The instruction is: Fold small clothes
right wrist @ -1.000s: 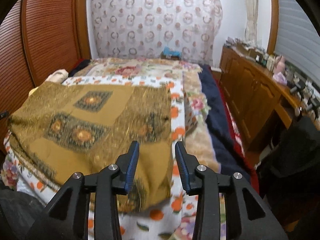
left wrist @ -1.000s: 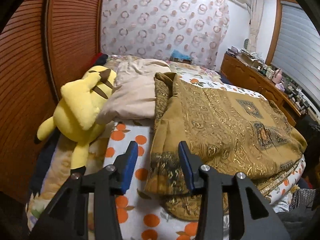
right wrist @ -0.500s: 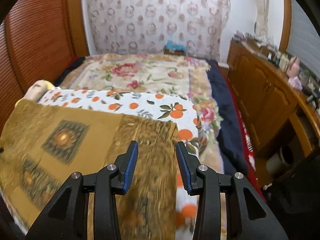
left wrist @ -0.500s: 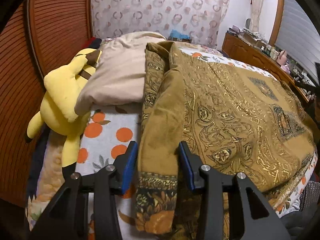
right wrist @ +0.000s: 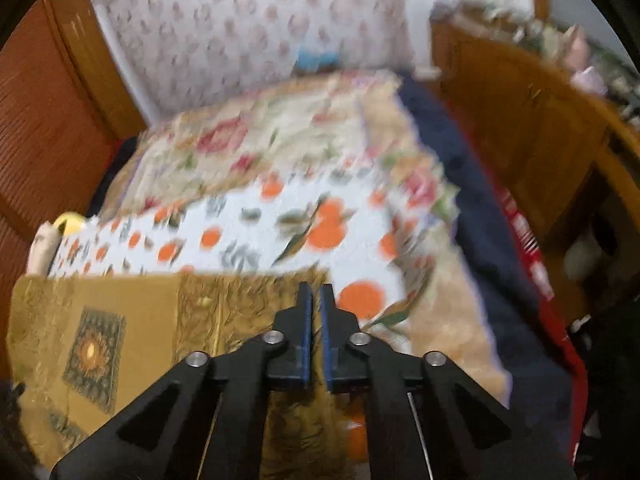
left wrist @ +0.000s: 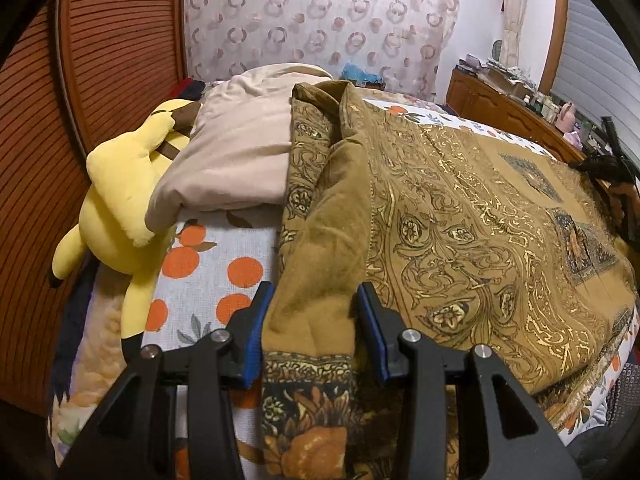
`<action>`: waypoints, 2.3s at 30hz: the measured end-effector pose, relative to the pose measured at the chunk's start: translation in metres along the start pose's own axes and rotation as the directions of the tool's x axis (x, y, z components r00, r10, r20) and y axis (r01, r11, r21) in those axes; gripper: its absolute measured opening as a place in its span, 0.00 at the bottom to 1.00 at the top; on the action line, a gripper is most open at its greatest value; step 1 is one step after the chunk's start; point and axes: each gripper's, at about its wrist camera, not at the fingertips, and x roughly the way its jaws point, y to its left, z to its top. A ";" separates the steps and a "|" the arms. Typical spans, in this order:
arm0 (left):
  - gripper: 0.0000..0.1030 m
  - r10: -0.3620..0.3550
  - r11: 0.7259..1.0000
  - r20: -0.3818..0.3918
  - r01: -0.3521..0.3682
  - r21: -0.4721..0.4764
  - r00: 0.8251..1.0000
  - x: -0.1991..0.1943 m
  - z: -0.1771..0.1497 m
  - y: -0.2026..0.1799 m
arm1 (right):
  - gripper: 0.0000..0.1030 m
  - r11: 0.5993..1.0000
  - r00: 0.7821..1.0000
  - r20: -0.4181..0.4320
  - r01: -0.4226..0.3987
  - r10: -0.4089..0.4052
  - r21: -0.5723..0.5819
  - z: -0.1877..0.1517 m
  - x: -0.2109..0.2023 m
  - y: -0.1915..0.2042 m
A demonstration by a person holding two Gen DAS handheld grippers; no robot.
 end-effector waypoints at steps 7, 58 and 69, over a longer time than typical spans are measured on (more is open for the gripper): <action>0.40 -0.003 1.000 0.003 0.003 -0.005 1.000 0.000 -0.001 0.001 | 0.00 0.998 0.997 0.040 0.067 -0.068 0.023 0.002 -0.017 -0.014; 0.02 -0.227 0.959 0.197 0.183 0.215 0.954 -0.073 0.078 -0.134 | 0.55 0.953 0.988 -0.047 -0.156 0.149 -0.260 -0.166 -0.109 0.074; 0.02 -0.437 0.837 0.143 0.343 0.426 0.888 -0.082 0.132 -0.274 | 0.55 0.967 0.991 0.064 -0.099 0.117 -0.235 -0.176 -0.157 0.028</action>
